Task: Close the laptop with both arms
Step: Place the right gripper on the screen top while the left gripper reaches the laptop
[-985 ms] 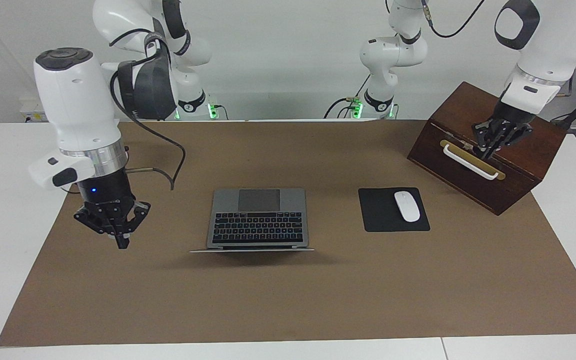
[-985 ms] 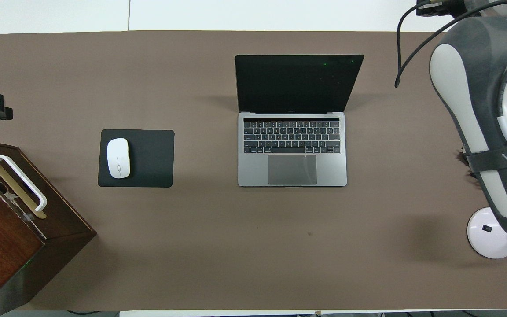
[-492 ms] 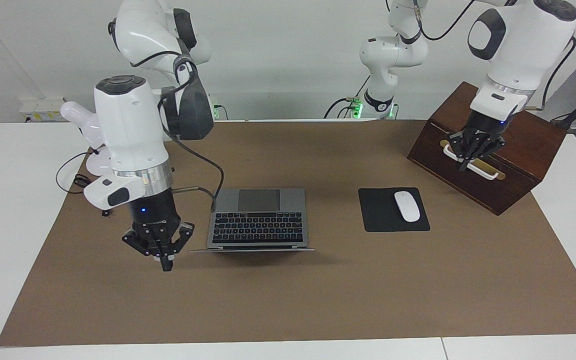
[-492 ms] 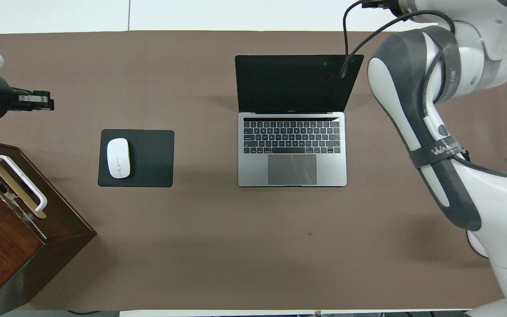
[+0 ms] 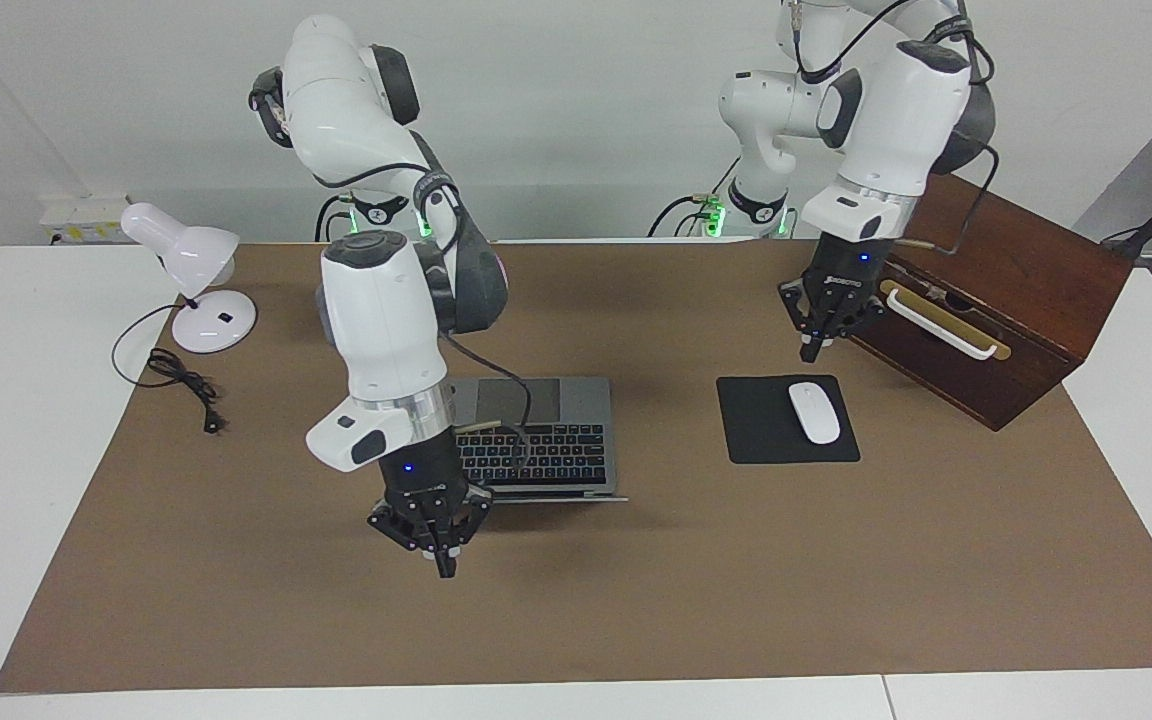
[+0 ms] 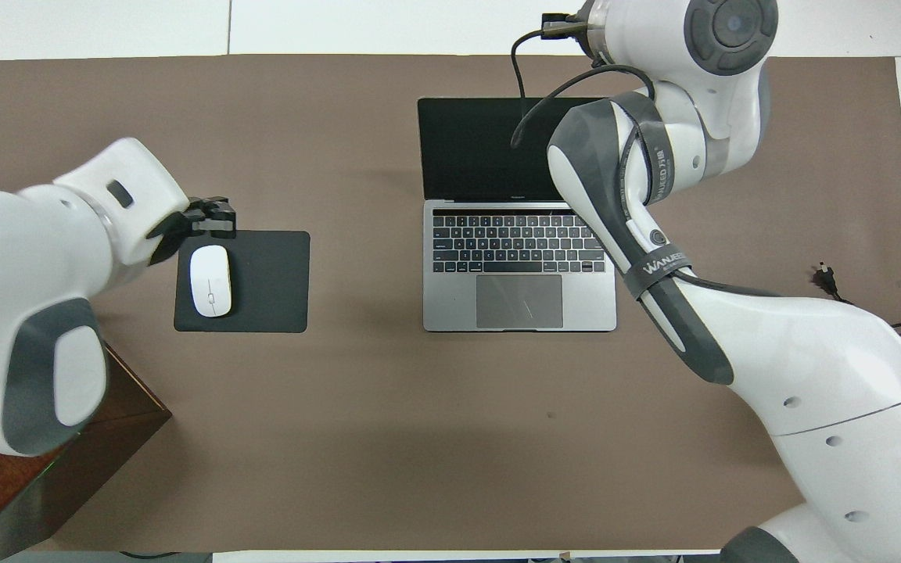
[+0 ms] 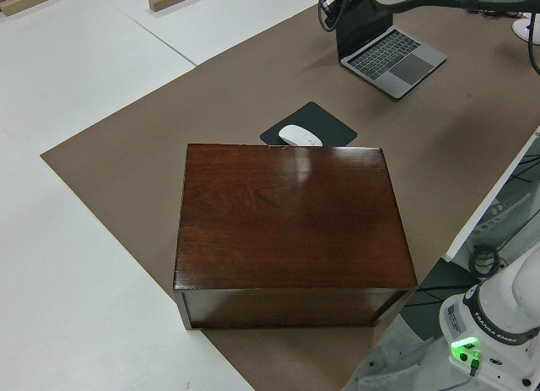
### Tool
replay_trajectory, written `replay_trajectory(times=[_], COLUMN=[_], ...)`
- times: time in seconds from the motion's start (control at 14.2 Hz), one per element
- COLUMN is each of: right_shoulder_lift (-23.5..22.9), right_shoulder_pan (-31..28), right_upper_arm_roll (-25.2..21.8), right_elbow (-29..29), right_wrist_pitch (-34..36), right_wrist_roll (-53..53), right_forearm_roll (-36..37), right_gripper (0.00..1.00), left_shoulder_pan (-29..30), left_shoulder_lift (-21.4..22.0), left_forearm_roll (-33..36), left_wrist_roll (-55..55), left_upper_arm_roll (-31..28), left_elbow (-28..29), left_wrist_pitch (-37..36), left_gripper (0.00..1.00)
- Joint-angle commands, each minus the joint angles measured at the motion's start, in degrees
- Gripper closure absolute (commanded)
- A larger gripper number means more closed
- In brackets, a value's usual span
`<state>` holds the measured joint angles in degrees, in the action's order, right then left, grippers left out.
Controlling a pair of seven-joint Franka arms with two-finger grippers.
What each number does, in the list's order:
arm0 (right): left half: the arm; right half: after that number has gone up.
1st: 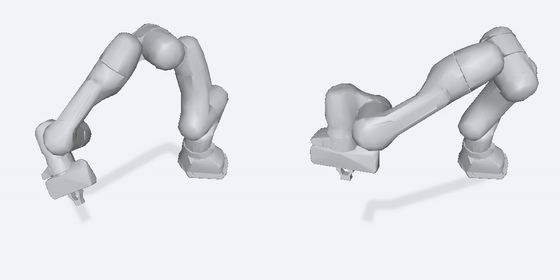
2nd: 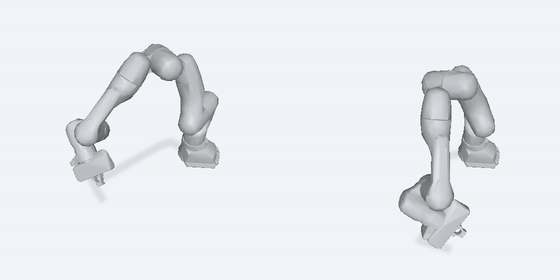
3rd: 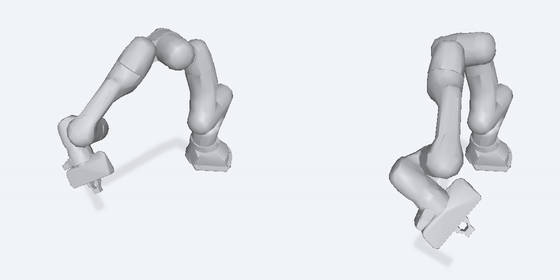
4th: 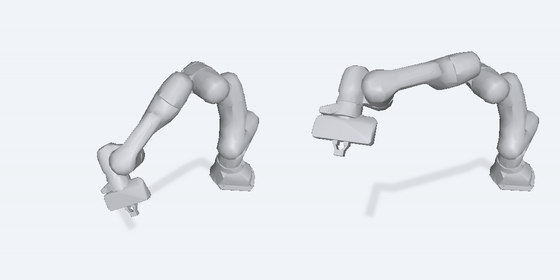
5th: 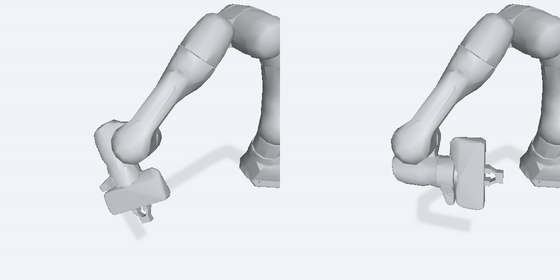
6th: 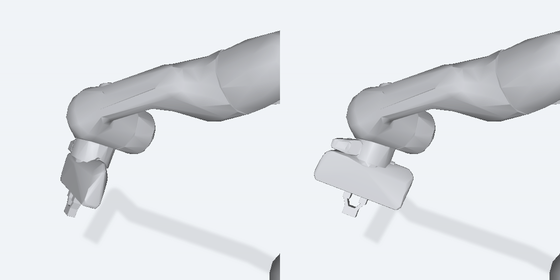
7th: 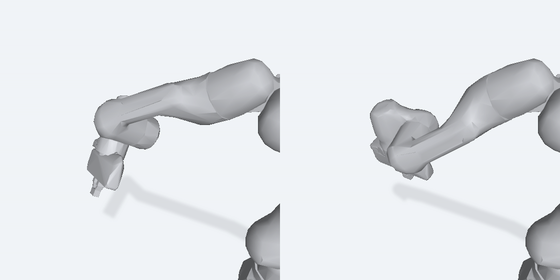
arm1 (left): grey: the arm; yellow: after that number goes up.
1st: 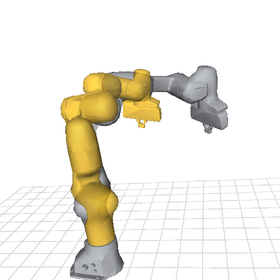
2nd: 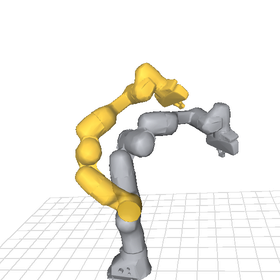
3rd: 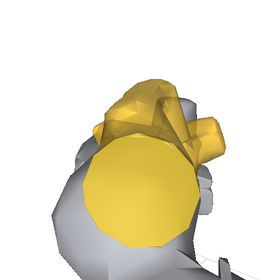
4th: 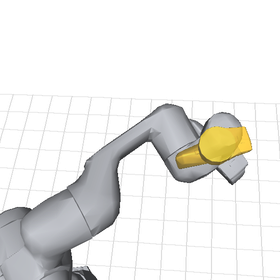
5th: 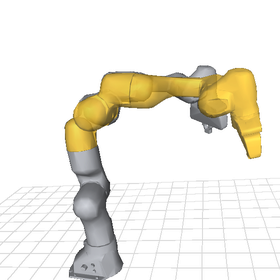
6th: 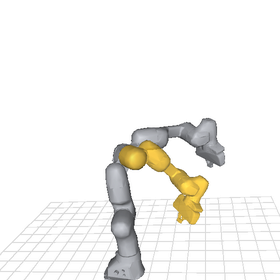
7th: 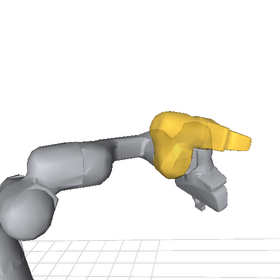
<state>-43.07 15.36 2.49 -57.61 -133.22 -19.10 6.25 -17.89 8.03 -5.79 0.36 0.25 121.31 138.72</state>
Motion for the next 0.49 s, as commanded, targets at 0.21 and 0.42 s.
replay_trajectory(times=[0.21,0.42], right_shoulder_lift=[0.6,1.1], right_shoulder_pan=[3.7,2.3], right_upper_arm_roll=[0.2,0.3], right_elbow=[1.6,0.7], right_wrist_pitch=[1.9,2.0], right_wrist_roll=[-4.6,-4.0], right_forearm_roll=[0.9,0.2], right_gripper=[1.00,1.00], left_shoulder_pan=[-10.3,-14.3], left_shoulder_lift=[4.7,3.0], left_forearm_roll=[-0.4,-0.4], left_wrist_roll=[3.4,6.1], left_upper_arm_roll=[-0.9,-0.9], left_elbow=[14.9,19.5], left_wrist_pitch=[17.5,27.5], left_gripper=[1.00,1.00])
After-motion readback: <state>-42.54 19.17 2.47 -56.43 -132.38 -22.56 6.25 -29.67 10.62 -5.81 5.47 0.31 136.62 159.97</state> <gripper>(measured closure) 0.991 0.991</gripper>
